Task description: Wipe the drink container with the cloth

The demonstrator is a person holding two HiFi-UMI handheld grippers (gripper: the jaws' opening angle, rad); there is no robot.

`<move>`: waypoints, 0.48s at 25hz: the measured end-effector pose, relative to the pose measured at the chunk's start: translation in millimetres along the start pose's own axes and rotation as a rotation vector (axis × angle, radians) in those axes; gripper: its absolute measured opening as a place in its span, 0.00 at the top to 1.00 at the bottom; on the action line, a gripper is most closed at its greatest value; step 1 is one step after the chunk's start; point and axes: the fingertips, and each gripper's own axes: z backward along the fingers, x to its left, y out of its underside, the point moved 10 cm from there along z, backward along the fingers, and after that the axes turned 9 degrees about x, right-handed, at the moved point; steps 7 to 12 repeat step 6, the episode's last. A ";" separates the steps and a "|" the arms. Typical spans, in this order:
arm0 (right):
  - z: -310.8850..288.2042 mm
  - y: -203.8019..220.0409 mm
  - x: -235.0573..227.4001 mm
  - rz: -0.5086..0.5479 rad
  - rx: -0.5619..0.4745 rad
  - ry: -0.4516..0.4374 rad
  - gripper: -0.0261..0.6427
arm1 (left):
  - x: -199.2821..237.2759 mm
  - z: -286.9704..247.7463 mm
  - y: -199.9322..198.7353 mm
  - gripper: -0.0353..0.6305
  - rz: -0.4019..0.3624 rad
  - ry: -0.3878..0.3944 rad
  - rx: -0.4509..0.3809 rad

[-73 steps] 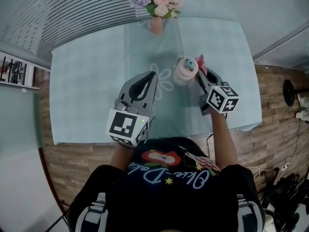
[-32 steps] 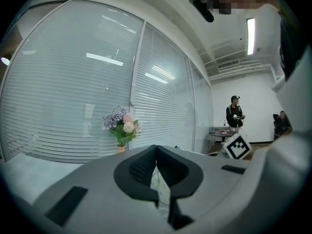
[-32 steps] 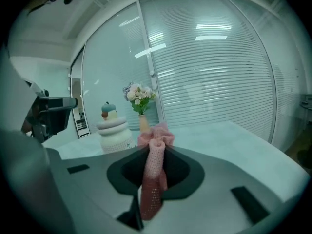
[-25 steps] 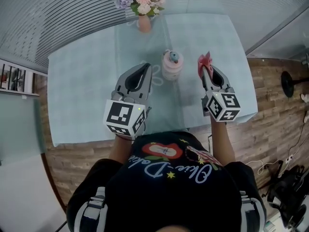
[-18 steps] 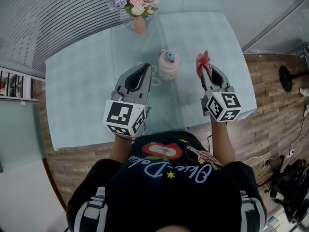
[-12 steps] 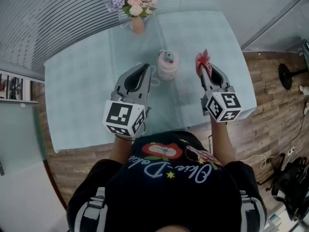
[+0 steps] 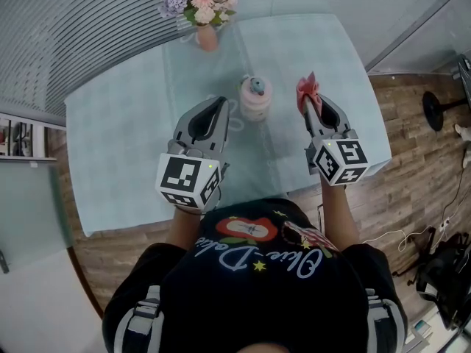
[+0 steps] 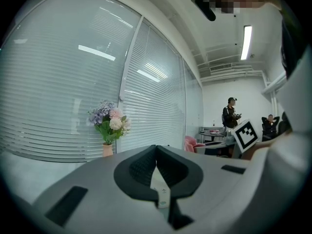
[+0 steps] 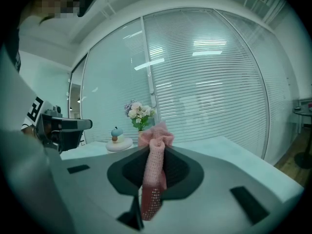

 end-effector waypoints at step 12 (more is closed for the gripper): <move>0.3 -1.1 4.0 0.007 -0.006 0.004 0.88 | 4.2 1.0 3.5 0.94 0.007 -0.010 0.004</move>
